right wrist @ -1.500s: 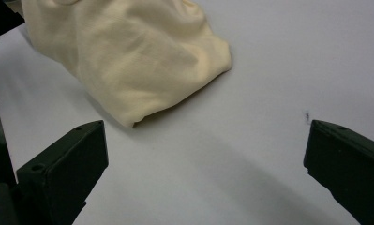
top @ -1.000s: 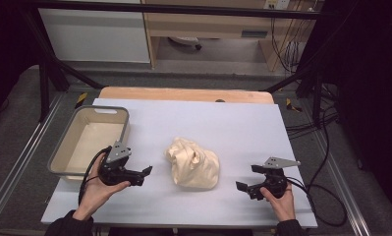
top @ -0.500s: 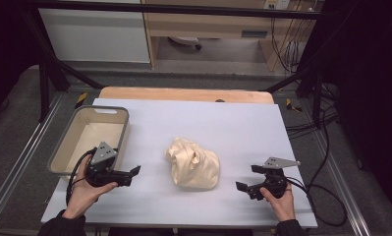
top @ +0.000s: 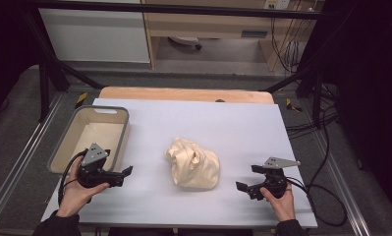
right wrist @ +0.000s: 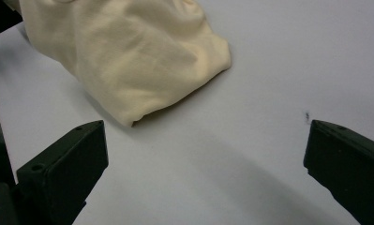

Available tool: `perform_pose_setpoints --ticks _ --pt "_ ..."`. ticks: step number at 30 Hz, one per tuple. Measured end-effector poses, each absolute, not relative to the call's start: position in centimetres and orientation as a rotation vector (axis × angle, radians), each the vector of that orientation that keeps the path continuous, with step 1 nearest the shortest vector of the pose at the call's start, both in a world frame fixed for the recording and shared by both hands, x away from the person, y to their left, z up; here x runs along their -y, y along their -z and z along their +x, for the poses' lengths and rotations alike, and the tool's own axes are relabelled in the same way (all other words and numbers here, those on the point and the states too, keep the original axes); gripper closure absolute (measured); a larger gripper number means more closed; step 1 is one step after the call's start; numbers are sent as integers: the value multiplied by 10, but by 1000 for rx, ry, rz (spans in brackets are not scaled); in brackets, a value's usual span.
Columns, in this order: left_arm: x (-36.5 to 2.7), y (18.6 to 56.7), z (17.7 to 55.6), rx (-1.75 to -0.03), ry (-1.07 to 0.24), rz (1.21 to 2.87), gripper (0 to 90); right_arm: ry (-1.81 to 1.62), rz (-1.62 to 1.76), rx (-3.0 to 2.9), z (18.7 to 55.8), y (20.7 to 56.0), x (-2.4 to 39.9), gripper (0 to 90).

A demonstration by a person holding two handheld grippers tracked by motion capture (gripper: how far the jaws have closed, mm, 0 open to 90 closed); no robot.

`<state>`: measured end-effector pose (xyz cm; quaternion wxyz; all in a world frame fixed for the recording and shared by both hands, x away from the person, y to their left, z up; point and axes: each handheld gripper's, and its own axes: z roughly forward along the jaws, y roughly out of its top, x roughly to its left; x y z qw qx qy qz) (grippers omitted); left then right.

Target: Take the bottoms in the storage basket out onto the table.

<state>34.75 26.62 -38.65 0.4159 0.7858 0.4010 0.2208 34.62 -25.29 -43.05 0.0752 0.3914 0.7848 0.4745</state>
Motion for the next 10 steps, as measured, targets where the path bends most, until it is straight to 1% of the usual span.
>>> perform_pose_setpoints --ticks 10 --pt "-270 391 350 -1025 -558 1978 8 -1423 1177 -2353 346 430 253 6"
